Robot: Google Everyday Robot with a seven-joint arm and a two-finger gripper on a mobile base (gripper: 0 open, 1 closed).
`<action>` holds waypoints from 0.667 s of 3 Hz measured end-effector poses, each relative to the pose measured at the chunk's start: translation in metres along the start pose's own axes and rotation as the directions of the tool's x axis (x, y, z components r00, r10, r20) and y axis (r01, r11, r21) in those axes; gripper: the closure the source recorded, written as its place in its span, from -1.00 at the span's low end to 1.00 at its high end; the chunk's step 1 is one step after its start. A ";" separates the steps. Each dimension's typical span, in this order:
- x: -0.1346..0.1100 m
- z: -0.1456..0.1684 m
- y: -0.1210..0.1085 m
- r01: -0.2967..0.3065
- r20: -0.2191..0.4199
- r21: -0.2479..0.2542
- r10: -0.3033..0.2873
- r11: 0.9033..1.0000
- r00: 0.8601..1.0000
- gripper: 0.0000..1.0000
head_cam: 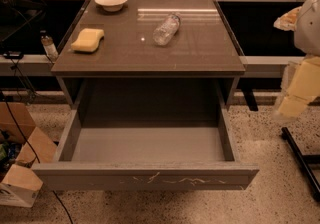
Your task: Place sponge into top drawer
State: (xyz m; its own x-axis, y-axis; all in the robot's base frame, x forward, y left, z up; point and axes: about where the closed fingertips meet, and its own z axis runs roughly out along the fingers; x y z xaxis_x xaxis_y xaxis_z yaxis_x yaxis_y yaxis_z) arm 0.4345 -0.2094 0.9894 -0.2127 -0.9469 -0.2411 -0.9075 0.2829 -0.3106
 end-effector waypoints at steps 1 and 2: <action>-0.036 0.011 -0.015 0.019 0.101 0.027 -0.021 0.999 0.995 -1.00; -0.089 0.028 -0.028 0.069 0.227 0.024 -0.072 0.997 0.971 -1.00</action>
Offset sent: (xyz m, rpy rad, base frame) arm 0.0895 0.1401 0.0031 0.3107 -0.1208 0.2433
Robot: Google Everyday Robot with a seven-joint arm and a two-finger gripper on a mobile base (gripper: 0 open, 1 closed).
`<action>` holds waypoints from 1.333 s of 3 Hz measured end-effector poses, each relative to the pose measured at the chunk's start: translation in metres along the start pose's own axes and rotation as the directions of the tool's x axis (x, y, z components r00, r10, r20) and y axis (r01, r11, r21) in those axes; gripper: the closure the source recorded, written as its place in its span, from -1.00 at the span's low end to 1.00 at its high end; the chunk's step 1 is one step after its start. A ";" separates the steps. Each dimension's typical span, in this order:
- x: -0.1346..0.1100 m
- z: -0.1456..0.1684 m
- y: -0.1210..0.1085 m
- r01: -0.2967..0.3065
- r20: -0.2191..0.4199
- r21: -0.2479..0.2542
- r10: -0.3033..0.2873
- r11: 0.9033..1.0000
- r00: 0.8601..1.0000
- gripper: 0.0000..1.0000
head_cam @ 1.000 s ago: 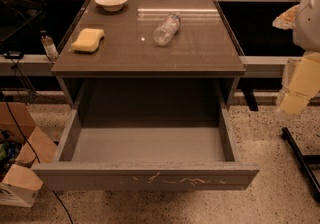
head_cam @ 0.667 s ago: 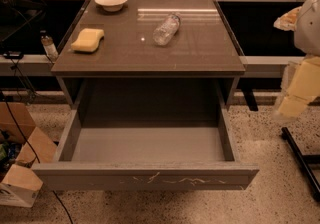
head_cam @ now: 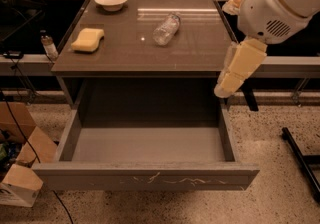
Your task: Place sponge into top drawer
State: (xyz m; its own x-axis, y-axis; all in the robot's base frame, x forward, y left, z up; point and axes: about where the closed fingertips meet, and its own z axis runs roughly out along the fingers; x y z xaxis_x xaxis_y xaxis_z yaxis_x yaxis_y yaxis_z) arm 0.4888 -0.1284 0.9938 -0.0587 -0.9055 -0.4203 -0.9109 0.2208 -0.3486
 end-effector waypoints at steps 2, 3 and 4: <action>-0.073 0.076 -0.023 0.088 0.135 -0.117 -0.072 0.989 0.988 -1.00; -0.073 0.076 -0.023 0.088 0.135 -0.117 -0.072 0.989 0.988 -1.00; -0.078 0.099 -0.033 0.026 0.139 -0.100 -0.012 0.995 0.990 -1.00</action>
Offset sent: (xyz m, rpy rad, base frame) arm 0.0903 0.1304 -0.0440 0.1228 0.1012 0.2400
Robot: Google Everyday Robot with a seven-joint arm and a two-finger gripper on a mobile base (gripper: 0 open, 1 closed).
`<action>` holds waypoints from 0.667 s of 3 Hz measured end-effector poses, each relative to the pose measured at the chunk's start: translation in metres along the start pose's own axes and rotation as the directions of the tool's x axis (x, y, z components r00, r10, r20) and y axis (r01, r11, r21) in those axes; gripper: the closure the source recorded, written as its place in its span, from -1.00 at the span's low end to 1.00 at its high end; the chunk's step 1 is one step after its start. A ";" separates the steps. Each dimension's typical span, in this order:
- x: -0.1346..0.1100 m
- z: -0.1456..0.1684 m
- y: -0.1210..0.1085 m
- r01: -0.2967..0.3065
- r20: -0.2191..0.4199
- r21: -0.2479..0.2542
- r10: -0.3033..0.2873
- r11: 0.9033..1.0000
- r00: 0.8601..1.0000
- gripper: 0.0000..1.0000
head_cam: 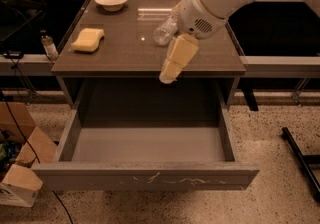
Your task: Place sponge into top drawer
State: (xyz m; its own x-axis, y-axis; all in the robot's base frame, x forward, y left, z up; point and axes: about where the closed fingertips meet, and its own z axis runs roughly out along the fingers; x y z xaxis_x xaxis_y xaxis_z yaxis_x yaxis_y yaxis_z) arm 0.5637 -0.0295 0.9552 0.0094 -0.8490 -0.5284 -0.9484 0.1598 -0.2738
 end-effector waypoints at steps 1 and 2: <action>-0.012 0.042 -0.035 -0.030 0.036 0.036 0.029 0.999 0.999 -1.00; -0.026 0.081 -0.072 -0.044 0.083 0.055 0.040 0.997 0.996 -1.00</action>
Offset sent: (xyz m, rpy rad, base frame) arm 0.1576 0.0815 -0.0481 0.1581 -0.0671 -0.0578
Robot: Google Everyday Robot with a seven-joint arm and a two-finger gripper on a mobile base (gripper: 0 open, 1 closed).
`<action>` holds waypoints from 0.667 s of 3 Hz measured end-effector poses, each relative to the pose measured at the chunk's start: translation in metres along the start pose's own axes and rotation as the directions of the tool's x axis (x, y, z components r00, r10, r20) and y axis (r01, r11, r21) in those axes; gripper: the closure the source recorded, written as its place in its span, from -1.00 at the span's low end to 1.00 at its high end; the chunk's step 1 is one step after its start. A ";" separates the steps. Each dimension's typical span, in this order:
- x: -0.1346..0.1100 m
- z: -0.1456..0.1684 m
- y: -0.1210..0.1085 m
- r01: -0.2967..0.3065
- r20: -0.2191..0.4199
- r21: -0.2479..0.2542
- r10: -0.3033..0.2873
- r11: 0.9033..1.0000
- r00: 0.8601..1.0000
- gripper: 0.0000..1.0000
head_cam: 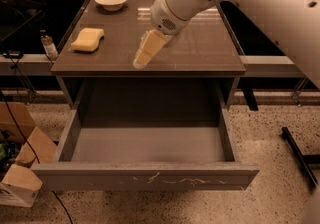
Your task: Place sponge into top drawer
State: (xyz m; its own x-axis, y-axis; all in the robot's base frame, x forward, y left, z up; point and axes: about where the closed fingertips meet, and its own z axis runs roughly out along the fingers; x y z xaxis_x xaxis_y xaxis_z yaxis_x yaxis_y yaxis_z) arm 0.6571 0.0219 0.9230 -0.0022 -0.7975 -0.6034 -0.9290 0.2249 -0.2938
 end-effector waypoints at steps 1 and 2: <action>-0.011 0.042 -0.031 -0.011 0.041 -0.008 0.012 1.000 0.999 -1.00; -0.025 0.080 -0.048 0.002 0.069 -0.044 0.001 0.999 0.998 -1.00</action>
Offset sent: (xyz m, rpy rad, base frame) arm 0.1140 0.0879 -0.0424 0.0914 0.0351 0.0984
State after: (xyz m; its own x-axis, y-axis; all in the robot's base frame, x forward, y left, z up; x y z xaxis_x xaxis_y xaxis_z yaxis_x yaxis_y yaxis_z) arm 0.7314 0.0757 0.8930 0.0223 -0.7569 -0.6532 -0.9445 0.1982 -0.2620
